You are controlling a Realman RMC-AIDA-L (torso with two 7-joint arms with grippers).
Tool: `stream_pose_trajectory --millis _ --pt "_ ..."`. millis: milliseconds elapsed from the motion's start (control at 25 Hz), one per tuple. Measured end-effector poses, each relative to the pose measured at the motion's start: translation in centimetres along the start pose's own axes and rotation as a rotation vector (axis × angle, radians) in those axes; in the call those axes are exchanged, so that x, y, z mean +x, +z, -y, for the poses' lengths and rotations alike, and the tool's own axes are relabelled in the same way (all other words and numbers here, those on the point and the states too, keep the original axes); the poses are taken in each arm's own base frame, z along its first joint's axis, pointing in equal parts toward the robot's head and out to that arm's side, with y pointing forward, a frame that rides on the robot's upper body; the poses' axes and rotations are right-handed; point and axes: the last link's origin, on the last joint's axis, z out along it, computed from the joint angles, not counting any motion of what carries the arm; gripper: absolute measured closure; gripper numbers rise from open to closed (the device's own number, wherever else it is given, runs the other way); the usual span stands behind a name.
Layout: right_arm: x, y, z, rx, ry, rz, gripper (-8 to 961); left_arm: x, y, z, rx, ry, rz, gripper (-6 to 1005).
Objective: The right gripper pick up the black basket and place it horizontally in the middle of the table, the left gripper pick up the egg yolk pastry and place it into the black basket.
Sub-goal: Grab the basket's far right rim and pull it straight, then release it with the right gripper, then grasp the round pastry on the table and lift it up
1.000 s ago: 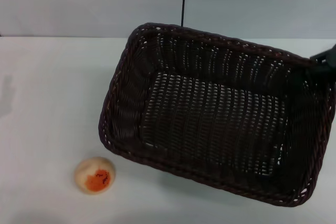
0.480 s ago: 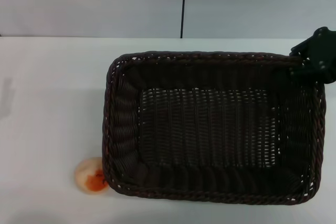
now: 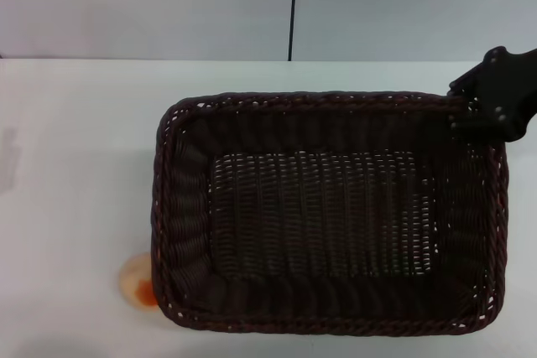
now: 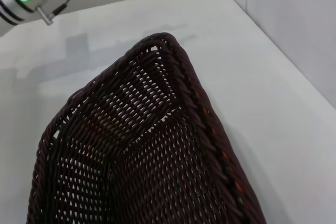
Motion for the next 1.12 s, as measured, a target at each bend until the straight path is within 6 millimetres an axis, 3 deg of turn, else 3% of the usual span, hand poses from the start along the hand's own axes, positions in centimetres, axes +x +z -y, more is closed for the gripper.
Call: stream_pose_trajectory --millis 480,640,840,1000,1080,1120 --pt "-1.5 0.8 0.3 0.016 -0.087 0.030 769 -0.3 -0.4 -0.3 -0.012 -0.068 0.024 303" --pt "-2.1 0.8 0.7 0.032 -0.122 0.053 599 -0.4 -1.1 -0.6 -0.017 -0.084 0.028 303" --pt "-3.1 0.3 0.9 0.069 -0.157 0.096 548 -0.2 -1.9 -0.6 -0.008 -0.086 0.028 302" --pt "-4.2 -1.2 1.3 0.164 -0.197 0.207 528 0.0 -2.4 -0.5 -0.008 -0.078 0.032 302" --pt "-4.3 -2.1 1.3 0.223 -0.207 0.338 528 0.1 -2.6 -0.5 -0.023 -0.072 0.044 302" --pt "-3.7 -3.0 1.3 0.295 -0.191 0.483 528 0.2 -2.9 -0.5 -0.046 -0.055 0.070 302"
